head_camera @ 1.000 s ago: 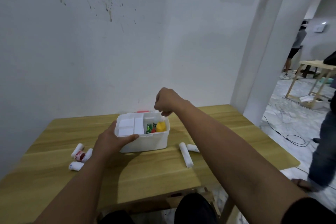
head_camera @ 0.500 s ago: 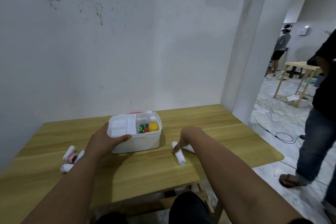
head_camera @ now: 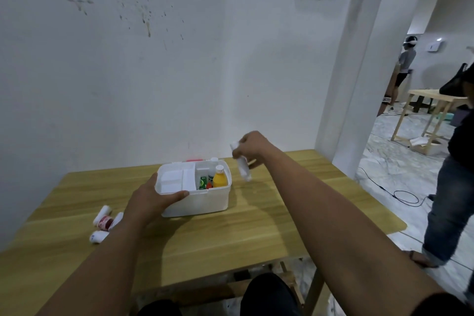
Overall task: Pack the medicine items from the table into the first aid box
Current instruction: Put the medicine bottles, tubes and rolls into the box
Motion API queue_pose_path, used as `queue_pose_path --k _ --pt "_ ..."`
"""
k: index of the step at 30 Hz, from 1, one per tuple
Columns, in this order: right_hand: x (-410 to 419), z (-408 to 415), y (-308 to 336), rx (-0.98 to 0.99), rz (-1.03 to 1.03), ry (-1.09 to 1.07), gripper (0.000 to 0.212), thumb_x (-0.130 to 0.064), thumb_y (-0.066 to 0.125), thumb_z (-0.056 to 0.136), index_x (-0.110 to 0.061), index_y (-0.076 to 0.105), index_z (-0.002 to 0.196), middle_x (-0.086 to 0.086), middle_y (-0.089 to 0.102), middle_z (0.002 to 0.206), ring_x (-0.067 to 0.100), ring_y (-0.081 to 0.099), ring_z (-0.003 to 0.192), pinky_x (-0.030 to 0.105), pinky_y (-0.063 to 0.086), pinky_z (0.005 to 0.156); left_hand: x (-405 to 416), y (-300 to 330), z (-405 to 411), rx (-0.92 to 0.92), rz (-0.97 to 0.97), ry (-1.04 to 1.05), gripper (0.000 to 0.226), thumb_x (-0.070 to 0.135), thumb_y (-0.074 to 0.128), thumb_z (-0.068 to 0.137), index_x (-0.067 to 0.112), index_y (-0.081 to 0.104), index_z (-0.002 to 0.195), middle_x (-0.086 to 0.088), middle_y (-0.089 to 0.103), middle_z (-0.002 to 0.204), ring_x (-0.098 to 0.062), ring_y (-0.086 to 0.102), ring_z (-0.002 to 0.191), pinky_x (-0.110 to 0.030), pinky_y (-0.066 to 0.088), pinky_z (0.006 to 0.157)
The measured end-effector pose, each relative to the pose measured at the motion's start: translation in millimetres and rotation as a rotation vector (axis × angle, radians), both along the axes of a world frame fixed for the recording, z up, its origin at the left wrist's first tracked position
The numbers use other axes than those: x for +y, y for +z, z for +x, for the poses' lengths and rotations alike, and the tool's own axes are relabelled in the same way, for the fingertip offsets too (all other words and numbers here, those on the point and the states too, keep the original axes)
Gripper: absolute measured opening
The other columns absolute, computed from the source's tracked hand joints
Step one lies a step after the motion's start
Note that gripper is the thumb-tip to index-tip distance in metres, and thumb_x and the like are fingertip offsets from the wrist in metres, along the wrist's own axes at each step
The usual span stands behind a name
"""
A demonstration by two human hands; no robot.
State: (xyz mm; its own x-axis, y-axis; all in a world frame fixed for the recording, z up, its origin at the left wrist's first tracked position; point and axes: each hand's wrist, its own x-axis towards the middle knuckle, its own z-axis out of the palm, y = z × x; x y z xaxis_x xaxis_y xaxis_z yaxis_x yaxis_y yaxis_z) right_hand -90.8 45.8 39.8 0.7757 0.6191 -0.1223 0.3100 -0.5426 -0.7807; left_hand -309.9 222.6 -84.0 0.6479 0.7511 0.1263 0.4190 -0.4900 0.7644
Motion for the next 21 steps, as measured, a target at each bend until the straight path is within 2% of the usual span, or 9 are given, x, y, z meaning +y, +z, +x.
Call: queue_pose_path --k 3,7,11,15,18,21 --pt "7.6 -11.7 10.1 0.108 0.157 0.053 0.049 0.003 0.077 0.082 -0.004 0.059 0.126 0.020 0.064 0.112 0.037 0.069 0.094 0.051 0.063 0.078 -1.5 0.5 1.2 0.008 0.000 0.010 0.099 0.061 0.084 0.068 0.027 0.041 0.150 -0.006 0.055 0.146 -0.033 0.052 0.126 -0.042 0.049 0.085" --pt "19.4 -23.4 -10.4 0.167 0.144 0.073 0.055 0.001 0.083 0.079 -0.005 0.058 0.128 0.020 0.064 0.114 0.036 0.072 0.093 0.053 0.063 0.077 -2.3 0.5 1.4 0.014 -0.002 0.012 0.101 0.062 0.083 0.067 0.026 0.039 0.151 -0.006 0.053 0.147 -0.033 0.052 0.127 -0.041 0.049 0.084" --pt "27.8 -25.5 -38.3 0.018 0.178 -0.002 0.056 -0.015 0.088 0.076 -0.008 0.063 0.125 0.008 0.061 0.110 0.029 0.070 0.096 0.043 0.065 0.069 0.4 -0.5 0.5 0.014 -0.005 -0.001 0.103 0.067 0.083 0.064 0.030 0.041 0.150 -0.005 0.055 0.145 -0.031 0.053 0.125 -0.040 0.049 0.081" --pt "30.6 -27.7 -52.3 -0.179 0.243 -0.067 0.051 -0.030 0.089 0.074 -0.012 0.068 0.117 0.004 0.069 0.104 0.024 0.070 0.097 0.041 0.059 0.086 2.8 -1.5 -1.1 0.008 -0.019 -0.008 0.104 0.073 0.081 0.059 0.033 0.042 0.147 -0.003 0.058 0.141 -0.029 0.056 0.121 -0.038 0.051 0.078" --pt "31.7 -32.4 -60.4 -0.302 0.243 -0.072 0.052 -0.035 0.088 0.075 -0.015 0.067 0.119 0.001 0.070 0.114 0.021 0.067 0.101 0.035 0.055 0.087 3.3 -2.8 -0.4 0.010 -0.009 -0.005 0.103 0.069 0.082 0.062 0.030 0.041 0.149 -0.004 0.057 0.143 -0.030 0.055 0.122 -0.037 0.050 0.075" --pt "27.8 -36.3 -71.2 -0.358 0.272 -0.059 0.050 -0.035 0.089 0.073 -0.018 0.065 0.113 -0.001 0.069 0.109 0.018 0.066 0.096 0.035 0.054 0.082 0.9 -3.1 -0.3 -0.015 -0.014 -0.001 0.099 0.064 0.084 0.065 0.028 0.044 0.148 -0.004 0.057 0.142 -0.030 0.055 0.122 -0.038 0.050 0.078"
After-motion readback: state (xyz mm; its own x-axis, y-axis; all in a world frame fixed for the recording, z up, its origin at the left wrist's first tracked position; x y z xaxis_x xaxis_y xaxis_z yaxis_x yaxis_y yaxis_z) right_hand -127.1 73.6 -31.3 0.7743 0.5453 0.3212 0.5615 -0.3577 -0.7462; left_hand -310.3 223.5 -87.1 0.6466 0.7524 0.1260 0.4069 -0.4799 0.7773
